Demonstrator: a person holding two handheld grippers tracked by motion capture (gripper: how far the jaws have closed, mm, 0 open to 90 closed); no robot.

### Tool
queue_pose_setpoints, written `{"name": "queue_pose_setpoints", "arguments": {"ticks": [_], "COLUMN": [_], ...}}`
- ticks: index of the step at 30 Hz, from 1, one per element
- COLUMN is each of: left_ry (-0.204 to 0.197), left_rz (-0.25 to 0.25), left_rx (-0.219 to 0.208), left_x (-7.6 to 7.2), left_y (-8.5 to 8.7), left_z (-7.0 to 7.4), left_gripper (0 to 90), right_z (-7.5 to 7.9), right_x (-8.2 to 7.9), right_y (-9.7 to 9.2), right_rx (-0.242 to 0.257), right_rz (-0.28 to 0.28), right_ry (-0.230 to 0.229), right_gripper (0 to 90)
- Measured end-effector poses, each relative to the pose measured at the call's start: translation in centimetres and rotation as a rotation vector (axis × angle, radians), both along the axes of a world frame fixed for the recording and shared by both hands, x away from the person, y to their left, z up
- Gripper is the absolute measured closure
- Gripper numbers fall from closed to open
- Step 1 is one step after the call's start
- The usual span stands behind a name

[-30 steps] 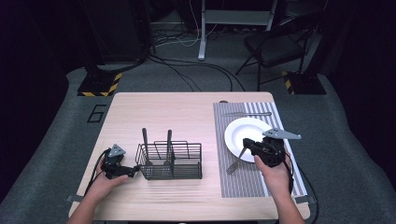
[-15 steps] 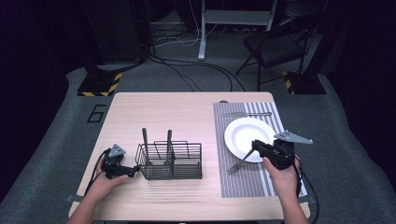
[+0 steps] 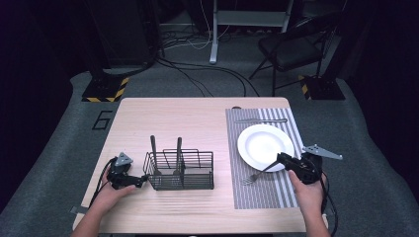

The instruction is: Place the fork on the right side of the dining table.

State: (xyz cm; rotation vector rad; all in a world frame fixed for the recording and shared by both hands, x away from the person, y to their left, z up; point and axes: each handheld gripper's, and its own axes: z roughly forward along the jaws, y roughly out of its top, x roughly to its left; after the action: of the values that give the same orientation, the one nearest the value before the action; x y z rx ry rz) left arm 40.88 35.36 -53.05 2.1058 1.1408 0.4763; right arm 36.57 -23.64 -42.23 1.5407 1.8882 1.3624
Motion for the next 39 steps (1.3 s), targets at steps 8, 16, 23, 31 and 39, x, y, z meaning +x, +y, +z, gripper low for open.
{"name": "queue_pose_setpoints", "arguments": {"ticks": [8, 16, 23, 31, 39], "left_ry": [-0.001, 0.0, 0.0, 0.0, 0.002], "left_rz": [0.001, 0.0, 0.0, 0.001, 0.0], "left_rx": [-0.001, 0.0, 0.0, -0.001, -0.001], "left_x": [0.0, 0.0, 0.0, 0.0, 0.0], "left_y": [0.0, 0.0, 0.0, 0.0, 0.0], "left_z": [0.0, 0.0, 0.0, 0.0, 0.0], "left_gripper": [0.2, 0.2, 0.2, 0.2, 0.2], "right_z": [-1.9, -3.3, -4.3, -5.3, -6.3], "right_x": [-0.2, -0.4, -0.5, -0.5, -0.4], "right_y": [-1.9, -3.1, -3.6, -4.4, -4.9], "right_rx": [0.04, 0.066, 0.063, 0.06, 0.055], "right_rz": [-0.046, -0.074, -0.088, -0.098, -0.112], "right_ry": [0.041, 0.066, 0.089, 0.105, 0.129], "right_gripper": [76.5, 74.7, 71.5, 69.5, 67.2]}}
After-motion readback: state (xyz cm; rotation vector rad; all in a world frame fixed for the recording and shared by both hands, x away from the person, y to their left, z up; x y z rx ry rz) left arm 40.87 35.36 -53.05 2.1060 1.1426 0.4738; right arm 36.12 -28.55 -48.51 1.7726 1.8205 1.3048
